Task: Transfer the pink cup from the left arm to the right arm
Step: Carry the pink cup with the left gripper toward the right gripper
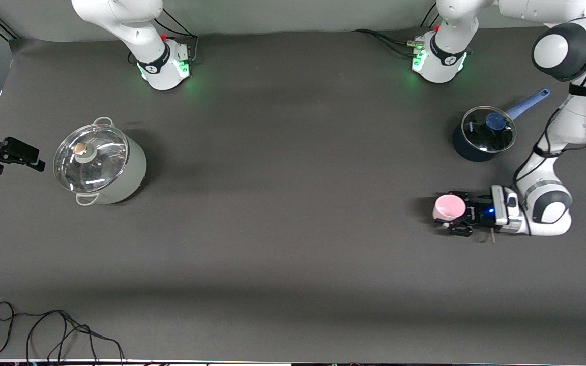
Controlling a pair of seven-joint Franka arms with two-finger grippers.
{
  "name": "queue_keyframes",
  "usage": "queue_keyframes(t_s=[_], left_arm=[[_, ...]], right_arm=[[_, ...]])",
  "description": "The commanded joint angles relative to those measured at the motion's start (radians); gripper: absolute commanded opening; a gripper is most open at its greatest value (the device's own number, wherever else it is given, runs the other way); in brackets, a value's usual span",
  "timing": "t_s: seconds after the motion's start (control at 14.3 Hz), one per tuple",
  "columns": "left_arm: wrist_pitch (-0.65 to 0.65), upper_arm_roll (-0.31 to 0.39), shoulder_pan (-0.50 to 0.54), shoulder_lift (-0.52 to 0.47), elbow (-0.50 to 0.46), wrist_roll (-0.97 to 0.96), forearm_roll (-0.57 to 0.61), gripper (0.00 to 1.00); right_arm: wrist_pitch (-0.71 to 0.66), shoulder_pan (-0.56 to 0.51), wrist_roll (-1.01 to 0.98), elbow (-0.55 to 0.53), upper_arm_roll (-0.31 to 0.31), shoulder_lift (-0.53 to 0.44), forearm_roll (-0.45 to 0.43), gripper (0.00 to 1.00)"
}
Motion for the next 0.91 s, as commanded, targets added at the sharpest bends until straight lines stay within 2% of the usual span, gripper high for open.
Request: queue_keyframes(t_s=[0.0, 0.21, 0.35, 0.56, 0.7, 0.84], left_arm=[[0.027, -0.030, -0.064, -0.008, -0.003, 0.019, -0.123, 0.00], [0.114, -0.047, -0.166, -0.014, -0.002, 0.017, -0.284, 0.00], [0.222, -0.108, -0.202, -0.020, -0.002, 0.005, -0.390, 0.00], [0.460, -0.265, -0.205, -0.020, 0.001, -0.059, -0.419, 0.00], [0.618, -0.367, -0.207, -0.020, 0.015, -0.113, -0.419, 0.00], [0.755, -0.463, -0.207, -0.020, 0.020, -0.159, -0.419, 0.00]], right_arm=[[0.008, 0.001, -0.006, -0.006, -0.005, -0.010, 0.004, 1.00], [-0.029, 0.004, 0.091, -0.006, -0.005, -0.036, 0.018, 1.00], [-0.080, 0.012, 0.234, -0.004, 0.000, -0.076, 0.019, 1.00], [-0.159, 0.061, 0.410, -0.006, 0.007, -0.145, 0.028, 1.00], [-0.198, 0.084, 0.585, -0.004, 0.009, -0.170, 0.077, 1.00], [-0.209, 0.160, 0.702, -0.003, 0.009, -0.180, 0.088, 1.00]])
